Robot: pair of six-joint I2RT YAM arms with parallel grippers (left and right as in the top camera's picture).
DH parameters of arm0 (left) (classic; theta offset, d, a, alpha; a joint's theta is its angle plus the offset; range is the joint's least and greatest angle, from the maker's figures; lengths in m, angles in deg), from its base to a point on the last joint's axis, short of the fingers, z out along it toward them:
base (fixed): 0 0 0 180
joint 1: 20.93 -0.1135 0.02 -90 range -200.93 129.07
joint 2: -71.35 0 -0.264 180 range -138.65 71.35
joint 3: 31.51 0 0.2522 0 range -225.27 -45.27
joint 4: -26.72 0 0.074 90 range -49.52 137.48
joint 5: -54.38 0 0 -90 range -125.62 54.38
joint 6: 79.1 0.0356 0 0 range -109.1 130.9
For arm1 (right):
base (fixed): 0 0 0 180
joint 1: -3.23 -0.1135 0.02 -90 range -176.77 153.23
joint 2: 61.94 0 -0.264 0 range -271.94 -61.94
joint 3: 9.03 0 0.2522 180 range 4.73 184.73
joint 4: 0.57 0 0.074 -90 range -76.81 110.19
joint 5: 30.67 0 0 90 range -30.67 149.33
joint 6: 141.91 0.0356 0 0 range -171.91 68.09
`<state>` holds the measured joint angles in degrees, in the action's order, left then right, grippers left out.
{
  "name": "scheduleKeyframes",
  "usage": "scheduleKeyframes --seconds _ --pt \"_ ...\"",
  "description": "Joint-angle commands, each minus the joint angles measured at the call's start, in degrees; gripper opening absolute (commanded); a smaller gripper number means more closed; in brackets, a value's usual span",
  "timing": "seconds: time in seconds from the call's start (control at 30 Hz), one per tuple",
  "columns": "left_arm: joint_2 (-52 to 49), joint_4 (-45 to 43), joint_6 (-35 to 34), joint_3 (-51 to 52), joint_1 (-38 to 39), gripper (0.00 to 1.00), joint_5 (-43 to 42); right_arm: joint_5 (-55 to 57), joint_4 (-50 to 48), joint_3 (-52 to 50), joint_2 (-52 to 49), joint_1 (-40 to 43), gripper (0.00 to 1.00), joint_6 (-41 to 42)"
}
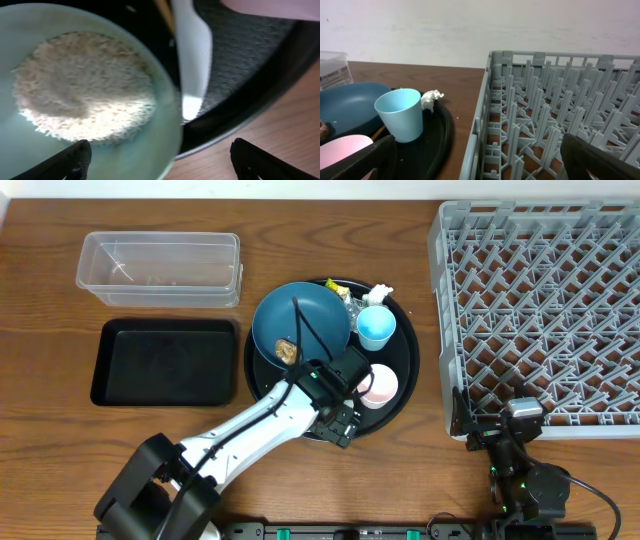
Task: Sort waste into correct bins and load items into the dishwasher rack
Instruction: 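Grasp the rim of the mint-green rice bowl with the left gripper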
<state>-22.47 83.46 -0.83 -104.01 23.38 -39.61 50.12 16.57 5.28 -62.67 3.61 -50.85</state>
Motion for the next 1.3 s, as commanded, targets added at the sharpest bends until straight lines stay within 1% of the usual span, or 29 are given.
scheduleKeyframes --seconds 0.0,0.07,0.37,0.7,0.9,0.97,1.1,1.27 --pt "-0.5 0.0 0.8 0.6 -1.4 0.9 0.9 0.0 0.1 -0.2 0.0 0.5 0.99 0.6" --pt "-0.5 -0.2 1.7 0.8 -1.5 0.9 -0.1 0.0 0.1 -0.2 0.0 0.5 0.99 0.6" --pt "-0.5 -3.2 1.6 4.9 -1.2 0.89 0.0 0.0 0.1 -0.2 0.0 0.5 0.99 0.6" --pt "0.0 -3.2 2.3 4.8 -1.2 0.88 0.2 0.0 0.1 -0.2 0.0 0.5 0.99 0.6" --pt "3.0 -2.6 2.6 4.0 -1.2 0.88 0.1 0.0 0.1 -0.2 0.0 0.5 0.99 0.6" --pt "4.3 -2.6 3.1 4.0 -1.2 0.88 -0.4 0.0 0.1 -0.2 0.0 0.5 0.99 0.6" --pt "4.7 -2.8 5.9 4.1 -1.2 0.88 -4.6 0.0 0.1 -0.2 0.0 0.5 0.99 0.6" --pt "3.3 -2.8 5.9 4.2 0.0 0.88 -5.5 0.0 0.1 -0.2 0.0 0.5 0.99 0.6"
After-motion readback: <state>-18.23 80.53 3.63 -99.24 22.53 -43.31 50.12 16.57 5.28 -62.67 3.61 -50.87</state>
